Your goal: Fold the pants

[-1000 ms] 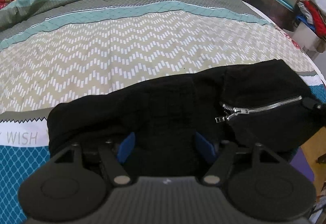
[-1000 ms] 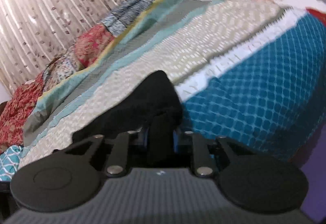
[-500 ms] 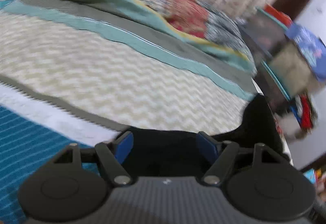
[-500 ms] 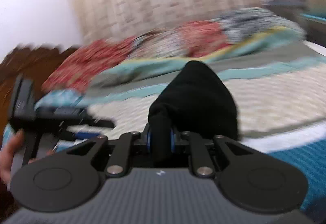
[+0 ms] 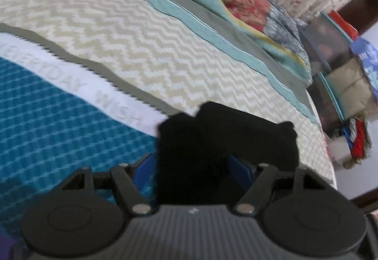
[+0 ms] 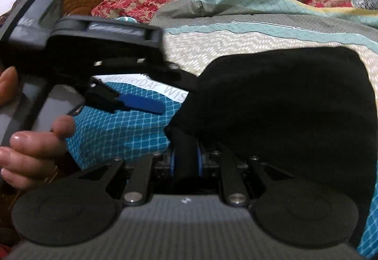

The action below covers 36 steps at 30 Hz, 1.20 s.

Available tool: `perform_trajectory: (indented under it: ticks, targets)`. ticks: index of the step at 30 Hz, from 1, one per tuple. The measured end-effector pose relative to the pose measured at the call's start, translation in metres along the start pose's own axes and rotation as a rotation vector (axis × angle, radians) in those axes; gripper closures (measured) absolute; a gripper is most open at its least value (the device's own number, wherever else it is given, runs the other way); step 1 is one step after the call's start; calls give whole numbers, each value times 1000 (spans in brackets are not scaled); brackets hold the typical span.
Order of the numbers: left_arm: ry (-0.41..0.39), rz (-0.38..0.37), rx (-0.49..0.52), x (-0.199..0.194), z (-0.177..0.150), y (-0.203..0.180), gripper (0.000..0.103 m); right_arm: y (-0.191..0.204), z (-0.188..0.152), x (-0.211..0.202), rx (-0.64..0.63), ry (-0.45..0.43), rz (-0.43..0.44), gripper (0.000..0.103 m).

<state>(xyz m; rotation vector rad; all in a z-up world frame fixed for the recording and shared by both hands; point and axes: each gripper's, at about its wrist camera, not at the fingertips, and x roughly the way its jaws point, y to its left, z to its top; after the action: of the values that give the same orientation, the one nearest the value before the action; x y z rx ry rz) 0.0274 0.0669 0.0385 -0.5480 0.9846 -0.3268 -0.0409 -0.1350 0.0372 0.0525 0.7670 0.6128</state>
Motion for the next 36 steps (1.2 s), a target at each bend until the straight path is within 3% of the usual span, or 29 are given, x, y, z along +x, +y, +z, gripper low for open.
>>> perform_trajectory:
  ticks: [2, 3, 4, 5, 7, 9, 12, 17, 21, 24, 26, 30, 36]
  targets:
    - [11, 10, 26, 10, 0, -8, 36, 1, -1, -5, 7, -8, 16, 72]
    - [24, 34, 45, 17, -1, -12, 44, 2, -4, -11, 10, -15, 35, 67]
    - [40, 41, 51, 22, -3, -13, 45, 3, -4, -20, 9, -22, 65, 58]
    - [35, 51, 54, 24, -4, -15, 44, 17, -1, -17, -1, -32, 90, 55]
    - [31, 57, 71, 24, -5, -16, 43, 24, -3, -26, -33, -53, 134, 55]
    - [38, 67, 62, 26, -5, -14, 36, 28, -9, -21, -39, 7, 160, 54]
    - [51, 57, 23, 25, -5, -8, 34, 25, -19, -6, 10, 89, 199, 54]
    - [-7, 72, 75, -2, -2, -7, 35, 20, -10, -32, 54, 7, 237, 54]
    - [-62, 63, 97, -27, -1, -6, 25, 8, -6, -63, 79, -98, 166, 54]
    - [-63, 49, 94, -32, -3, -7, 22, -15, -3, -79, 141, -168, 69, 54]
    - [-47, 33, 95, -32, -6, -8, 16, -32, -3, -88, 197, -208, 0, 49]
    - [-14, 16, 111, -26, -12, -12, 12, -60, -13, -93, 330, -246, -105, 34]
    - [3, -2, 94, -24, -16, -11, 7, -84, -33, -98, 486, -247, -128, 26]
